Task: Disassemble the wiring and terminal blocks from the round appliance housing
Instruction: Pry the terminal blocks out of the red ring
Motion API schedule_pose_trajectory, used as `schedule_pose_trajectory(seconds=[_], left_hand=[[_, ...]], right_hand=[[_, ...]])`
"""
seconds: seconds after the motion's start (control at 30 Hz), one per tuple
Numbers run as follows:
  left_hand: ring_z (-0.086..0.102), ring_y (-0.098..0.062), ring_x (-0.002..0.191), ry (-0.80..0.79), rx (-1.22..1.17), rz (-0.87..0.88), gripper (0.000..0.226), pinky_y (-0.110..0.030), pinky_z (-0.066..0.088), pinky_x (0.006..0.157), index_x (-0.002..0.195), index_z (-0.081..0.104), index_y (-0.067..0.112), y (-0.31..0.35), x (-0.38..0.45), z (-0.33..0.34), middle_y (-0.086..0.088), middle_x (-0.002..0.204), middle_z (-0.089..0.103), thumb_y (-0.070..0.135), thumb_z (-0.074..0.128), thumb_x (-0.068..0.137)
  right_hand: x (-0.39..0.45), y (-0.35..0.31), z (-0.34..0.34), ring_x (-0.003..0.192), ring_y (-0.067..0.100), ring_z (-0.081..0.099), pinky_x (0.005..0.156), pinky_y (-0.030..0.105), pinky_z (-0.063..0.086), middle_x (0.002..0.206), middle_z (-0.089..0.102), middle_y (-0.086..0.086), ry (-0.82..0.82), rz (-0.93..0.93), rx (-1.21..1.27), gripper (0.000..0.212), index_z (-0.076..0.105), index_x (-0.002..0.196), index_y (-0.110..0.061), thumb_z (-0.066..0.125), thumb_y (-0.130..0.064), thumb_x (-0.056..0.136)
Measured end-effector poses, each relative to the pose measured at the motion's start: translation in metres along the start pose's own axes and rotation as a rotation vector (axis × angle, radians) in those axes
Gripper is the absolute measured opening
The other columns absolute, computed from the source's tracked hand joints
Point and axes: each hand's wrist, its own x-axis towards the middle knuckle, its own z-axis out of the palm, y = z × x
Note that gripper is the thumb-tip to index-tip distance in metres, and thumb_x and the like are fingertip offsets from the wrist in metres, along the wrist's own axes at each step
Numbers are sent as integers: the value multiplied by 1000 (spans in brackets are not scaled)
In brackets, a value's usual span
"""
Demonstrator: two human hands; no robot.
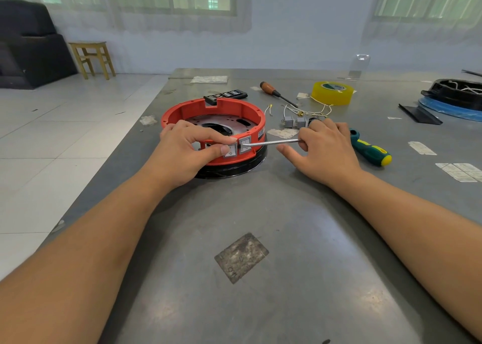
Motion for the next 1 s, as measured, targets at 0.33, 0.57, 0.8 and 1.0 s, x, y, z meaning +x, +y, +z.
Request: schedule_pose_trajectory(seconds=[0.33,0.57,0.8,1.0], left_hand=[[56,-21,125,-59,-48,-4,19,-56,35,117,108,75,50,-6,6,-1,10,110,75,36,72,95],[57,-18,125,-75,-66,1,18,-57,36,116,107,76,49,-5,7,-2,17,109,74,36,72,94],[56,-22,124,-55,-52,8,22,-58,36,115,103,71,56,-3,5,-2,19,108,73,37,73,93],[59,-24,112,-11,-25,37,21,-62,38,110,101,69,59,-3,3,1,20,101,72,42,74,91]], right_hand=[[31,-11,17,98,35,52,90,46,38,97,63,13,48,40,-62,48,70,99,-7,38,-42,107],[42,-16,22,94,33,53,83,47,44,98,61,15,100,50,-79,48,68,97,-4,39,-41,107],[32,-12,17,94,31,52,86,46,42,95,58,12,89,8,-121,53,62,90,-11,38,-56,102],[2,-1,-2,83,25,42,80,43,37,84,45,1,126,-44,-75,59,44,78,-20,31,-75,95]])
